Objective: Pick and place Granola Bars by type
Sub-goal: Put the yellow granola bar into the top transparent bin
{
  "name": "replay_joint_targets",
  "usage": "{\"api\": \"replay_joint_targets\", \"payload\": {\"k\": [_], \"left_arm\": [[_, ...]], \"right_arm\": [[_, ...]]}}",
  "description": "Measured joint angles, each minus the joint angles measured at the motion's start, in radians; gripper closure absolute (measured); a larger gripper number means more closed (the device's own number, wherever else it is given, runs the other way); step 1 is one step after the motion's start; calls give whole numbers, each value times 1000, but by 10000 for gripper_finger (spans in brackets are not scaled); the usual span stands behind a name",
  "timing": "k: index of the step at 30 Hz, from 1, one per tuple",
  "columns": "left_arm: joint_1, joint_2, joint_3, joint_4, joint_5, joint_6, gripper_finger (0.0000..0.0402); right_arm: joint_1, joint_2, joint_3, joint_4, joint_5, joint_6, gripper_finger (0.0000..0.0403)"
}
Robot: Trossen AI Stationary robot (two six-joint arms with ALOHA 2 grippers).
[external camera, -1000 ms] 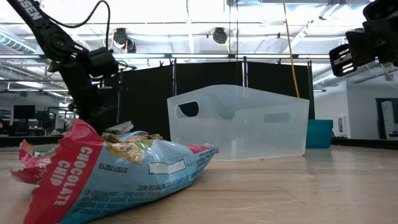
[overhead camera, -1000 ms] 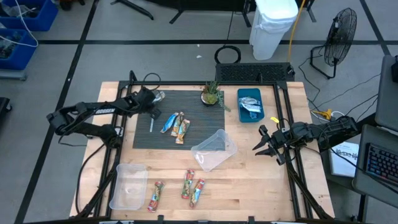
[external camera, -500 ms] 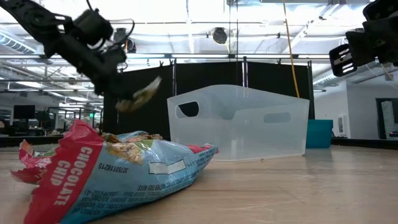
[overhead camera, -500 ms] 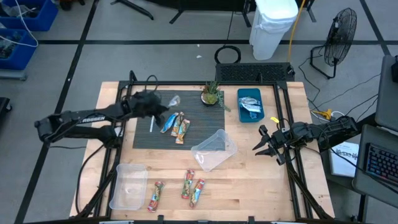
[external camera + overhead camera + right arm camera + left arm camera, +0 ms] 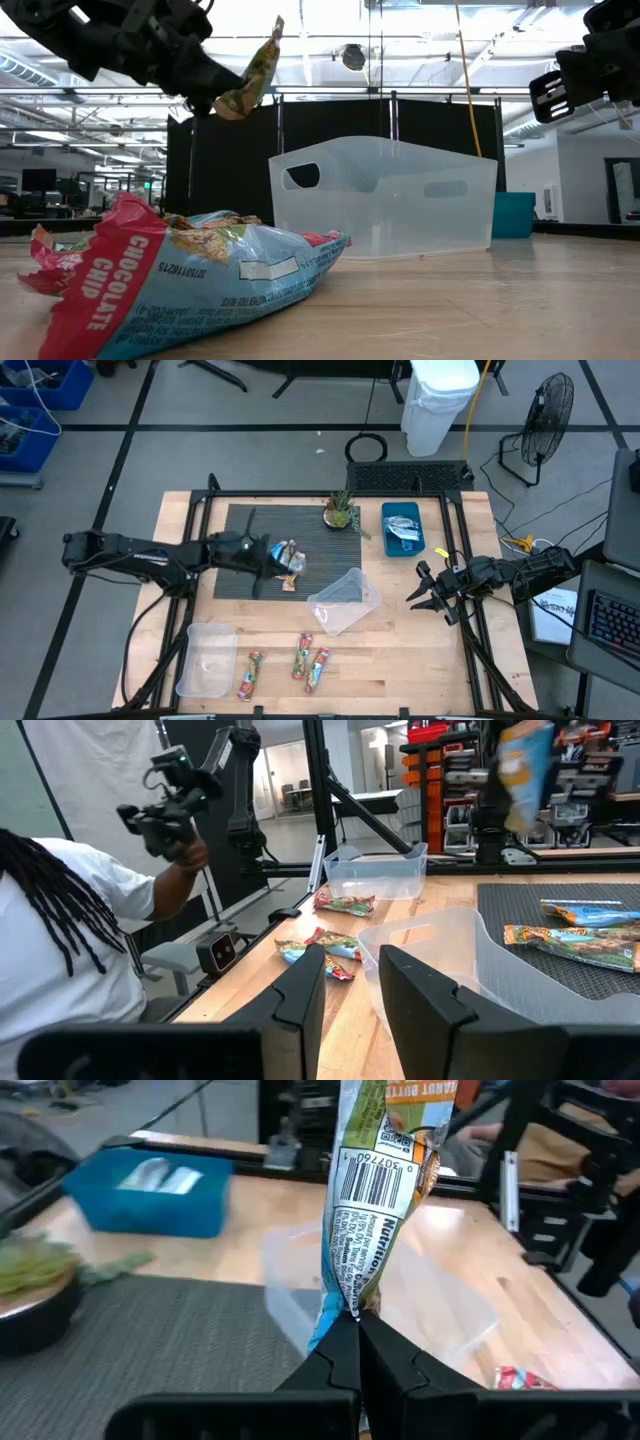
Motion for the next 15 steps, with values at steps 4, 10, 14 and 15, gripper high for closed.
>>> {"api": "replay_joint_targets", "payload": {"k": [4, 10, 14, 15], "left_arm": [[-70, 82, 0, 136, -5, 19, 400], [-121, 164, 0, 258, -5, 99, 401], [-127, 243, 1, 412, 46, 97, 401], [-127, 264, 1, 444, 65, 85, 401]], "right_arm": [[0, 0, 0, 0, 0, 0, 314], [0, 0, 0, 3, 0, 22, 314], [0, 0, 0, 15, 0, 26, 314], [0, 0, 0, 15, 0, 26, 314]]}}
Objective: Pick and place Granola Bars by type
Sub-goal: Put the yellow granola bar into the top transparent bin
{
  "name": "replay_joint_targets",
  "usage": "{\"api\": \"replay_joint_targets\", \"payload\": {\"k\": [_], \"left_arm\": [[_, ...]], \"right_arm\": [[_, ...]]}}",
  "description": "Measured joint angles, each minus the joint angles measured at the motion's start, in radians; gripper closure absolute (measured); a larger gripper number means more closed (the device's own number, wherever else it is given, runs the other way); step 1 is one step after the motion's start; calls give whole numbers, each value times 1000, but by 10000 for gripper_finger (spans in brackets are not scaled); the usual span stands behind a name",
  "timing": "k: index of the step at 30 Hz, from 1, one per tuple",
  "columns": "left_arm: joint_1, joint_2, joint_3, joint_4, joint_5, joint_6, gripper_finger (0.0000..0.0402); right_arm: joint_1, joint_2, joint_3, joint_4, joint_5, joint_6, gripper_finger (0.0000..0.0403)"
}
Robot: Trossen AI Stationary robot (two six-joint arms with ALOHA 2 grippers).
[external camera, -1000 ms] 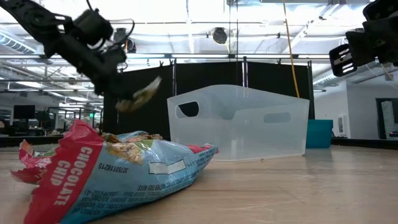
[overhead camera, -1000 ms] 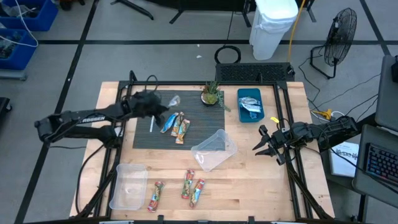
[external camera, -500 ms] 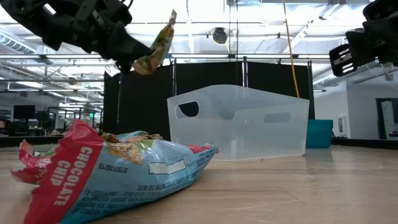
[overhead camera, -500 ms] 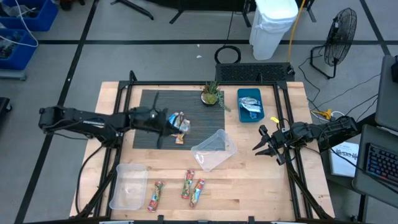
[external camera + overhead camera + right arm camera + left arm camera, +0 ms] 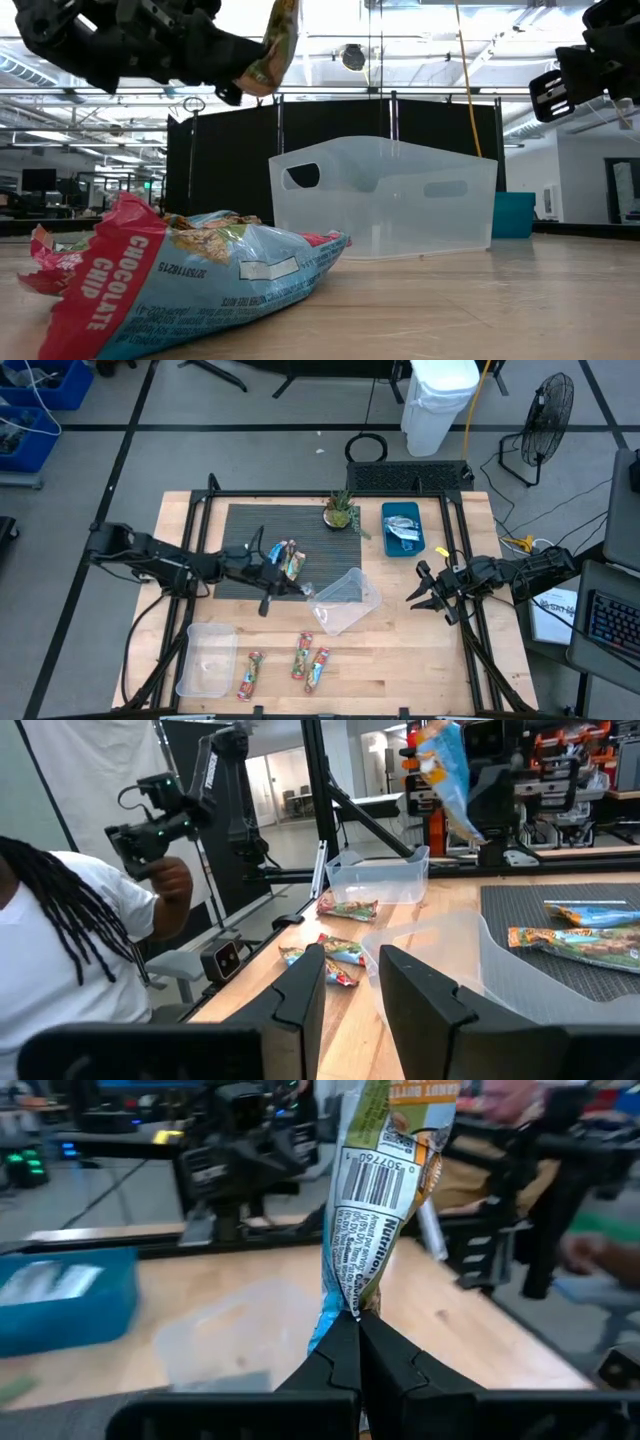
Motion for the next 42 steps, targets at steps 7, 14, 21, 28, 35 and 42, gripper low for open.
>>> {"api": "replay_joint_targets", "payload": {"k": [7, 14, 21, 28, 35, 42], "left_arm": [[0, 148, 39, 101, 39, -61, 401], [3, 256, 280, -180, 111, -72, 401], [3, 336, 561, -662, 22, -12, 401], [4, 437, 718, -888, -70, -23, 401], [4, 534, 770, -886, -54, -15, 401], [5, 534, 772, -883, -77, -4, 400]], "right_arm": [[0, 0, 0, 0, 0, 0, 314], [0, 0, 0, 0, 0, 0, 314], [0, 0, 1, 0, 0, 0, 314], [0, 0, 1, 0, 0, 0, 314], [0, 0, 1, 0, 0, 0, 314], [0, 0, 1, 0, 0, 0, 314]]}}
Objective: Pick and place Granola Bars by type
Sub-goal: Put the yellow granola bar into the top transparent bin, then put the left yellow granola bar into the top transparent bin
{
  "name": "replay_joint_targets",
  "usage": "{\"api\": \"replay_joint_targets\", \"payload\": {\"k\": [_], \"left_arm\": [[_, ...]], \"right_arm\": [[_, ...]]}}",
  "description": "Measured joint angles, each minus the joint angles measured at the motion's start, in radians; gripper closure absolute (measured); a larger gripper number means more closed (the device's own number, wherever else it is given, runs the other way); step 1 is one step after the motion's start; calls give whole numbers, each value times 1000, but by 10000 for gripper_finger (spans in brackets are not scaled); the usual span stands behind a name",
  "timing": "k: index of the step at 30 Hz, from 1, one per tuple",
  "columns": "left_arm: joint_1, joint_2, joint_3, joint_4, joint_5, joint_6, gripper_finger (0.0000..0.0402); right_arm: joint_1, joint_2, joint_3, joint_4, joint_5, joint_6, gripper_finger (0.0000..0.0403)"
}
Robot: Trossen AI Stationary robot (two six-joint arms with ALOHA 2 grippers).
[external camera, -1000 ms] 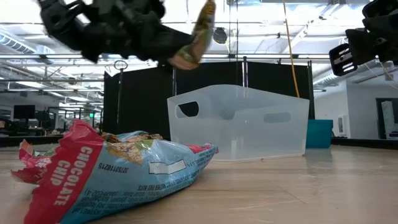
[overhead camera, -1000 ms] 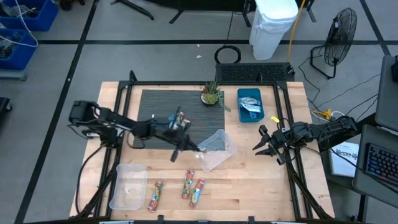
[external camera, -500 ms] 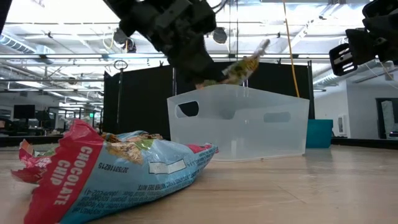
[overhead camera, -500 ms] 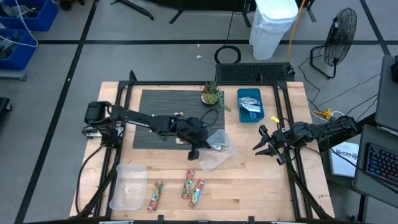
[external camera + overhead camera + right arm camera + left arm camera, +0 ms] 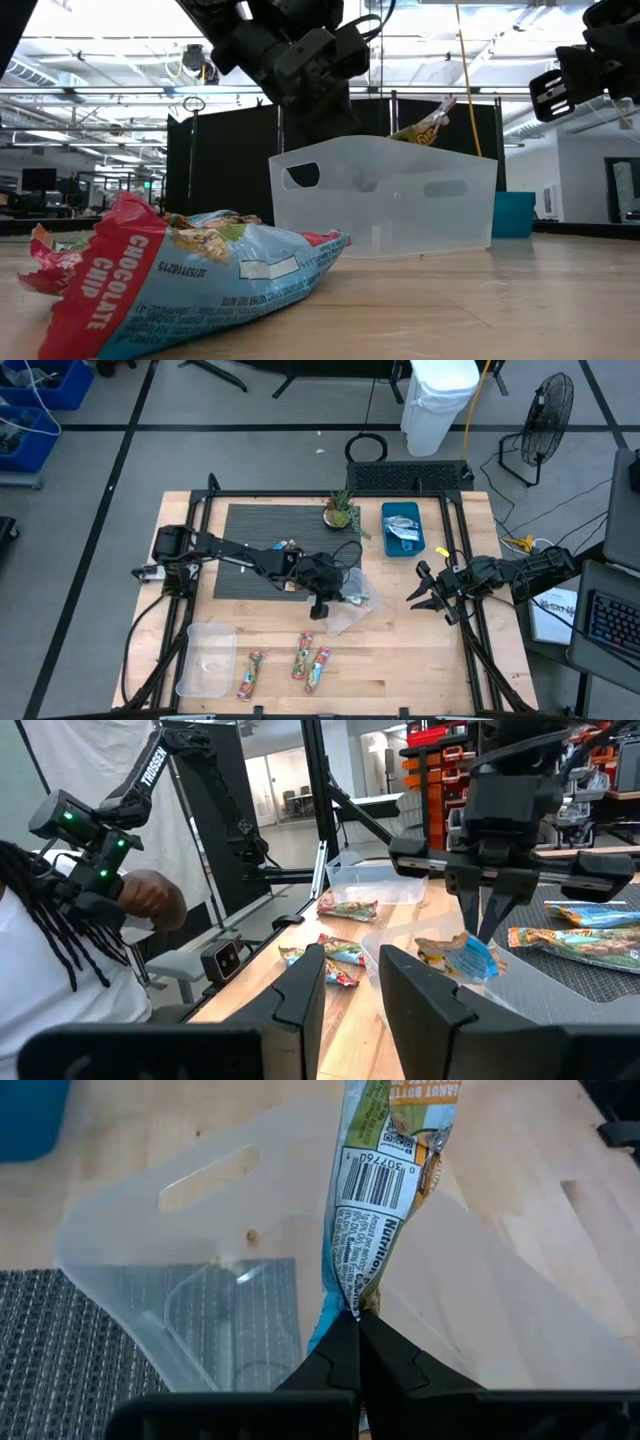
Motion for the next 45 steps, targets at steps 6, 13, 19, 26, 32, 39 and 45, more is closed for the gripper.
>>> {"api": "replay_joint_targets", "payload": {"k": [6, 13, 19, 26, 32, 39, 45], "left_arm": [[2, 0, 0, 12, -1, 1, 399], [2, 0, 0, 13, -1, 2, 399], [2, 0, 0, 14, -1, 2, 385], [2, 0, 0, 14, -1, 0, 371], [2, 0, 0, 16, 0, -1, 369], [4, -20, 0, 11, -39, 57, 369], [36, -159, -24, -100, -78, 96, 369]], "right_arm": [[0, 0, 0, 0, 0, 0, 314], [0, 0, 0, 0, 0, 0, 314], [0, 0, 0, 0, 0, 0, 314], [0, 0, 0, 0, 0, 0, 314], [0, 0, 0, 0, 0, 0, 314], [0, 0, -1, 0, 0, 0, 314], [0, 1, -1, 0, 0, 0, 314]]}}
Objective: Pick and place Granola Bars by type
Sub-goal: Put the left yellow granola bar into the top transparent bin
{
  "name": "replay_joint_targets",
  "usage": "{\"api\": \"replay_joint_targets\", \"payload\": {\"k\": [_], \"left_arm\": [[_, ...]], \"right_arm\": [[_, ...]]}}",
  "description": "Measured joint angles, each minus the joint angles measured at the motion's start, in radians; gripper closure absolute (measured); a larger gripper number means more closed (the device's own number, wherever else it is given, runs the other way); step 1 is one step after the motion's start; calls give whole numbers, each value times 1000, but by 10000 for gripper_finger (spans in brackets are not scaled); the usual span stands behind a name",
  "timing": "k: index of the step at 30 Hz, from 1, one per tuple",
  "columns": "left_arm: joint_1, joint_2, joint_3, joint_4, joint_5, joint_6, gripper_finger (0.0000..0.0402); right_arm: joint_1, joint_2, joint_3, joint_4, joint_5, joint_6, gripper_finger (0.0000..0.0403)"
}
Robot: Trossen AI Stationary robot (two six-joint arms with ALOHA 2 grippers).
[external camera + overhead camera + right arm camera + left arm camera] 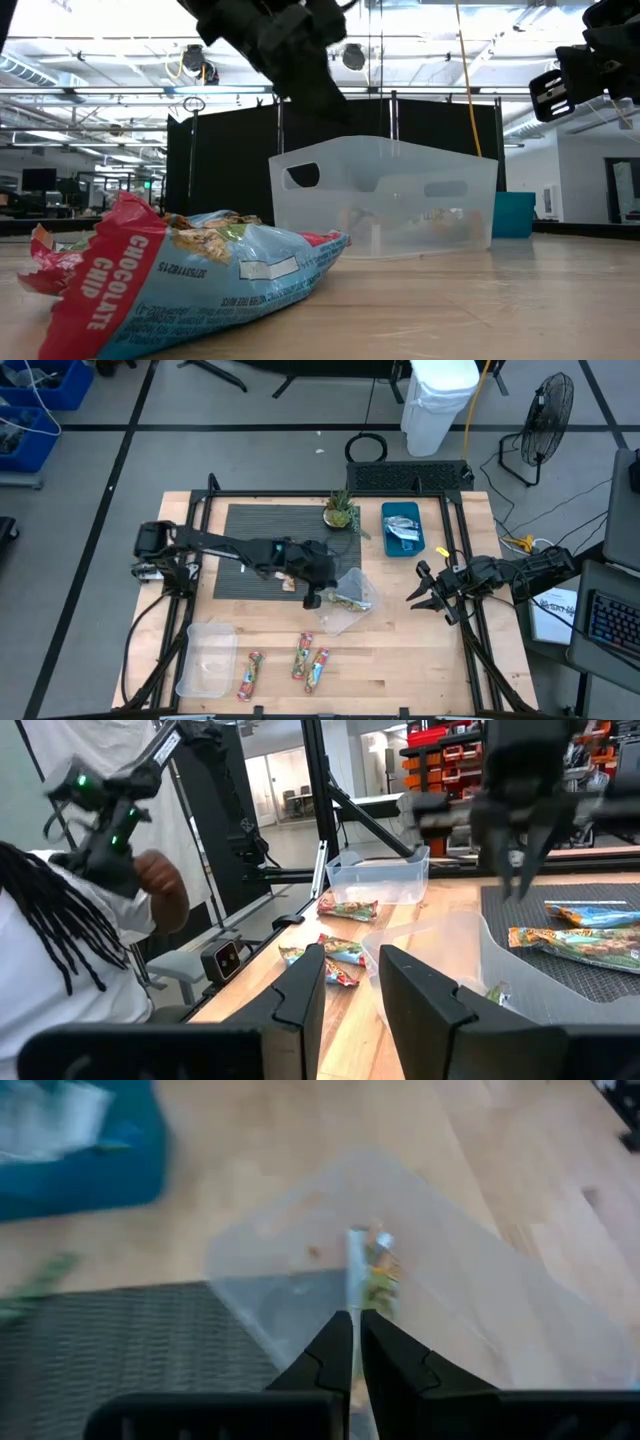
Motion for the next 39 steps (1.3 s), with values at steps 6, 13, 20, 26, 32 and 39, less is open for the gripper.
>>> {"api": "replay_joint_targets", "payload": {"k": [6, 13, 20, 26, 32, 39], "left_arm": [[48, -178, -171, 149, -28, 15, 369], [136, -361, -480, 400, -113, -114, 369], [196, -450, -579, 218, -309, -358, 368], [197, -449, -580, 160, -311, -387, 343], [195, -449, -580, 89, -312, -389, 263], [197, -396, -579, 71, -410, -441, 221]], "right_arm": [[0, 1, 0, 2, 0, 0, 314], [0, 2, 0, 1, 0, 0, 314], [0, 2, 0, 0, 0, 0, 314], [0, 2, 1, 0, 0, 0, 314], [0, 2, 1, 0, 0, 0, 314], [0, 2, 1, 0, 0, 0, 314]]}}
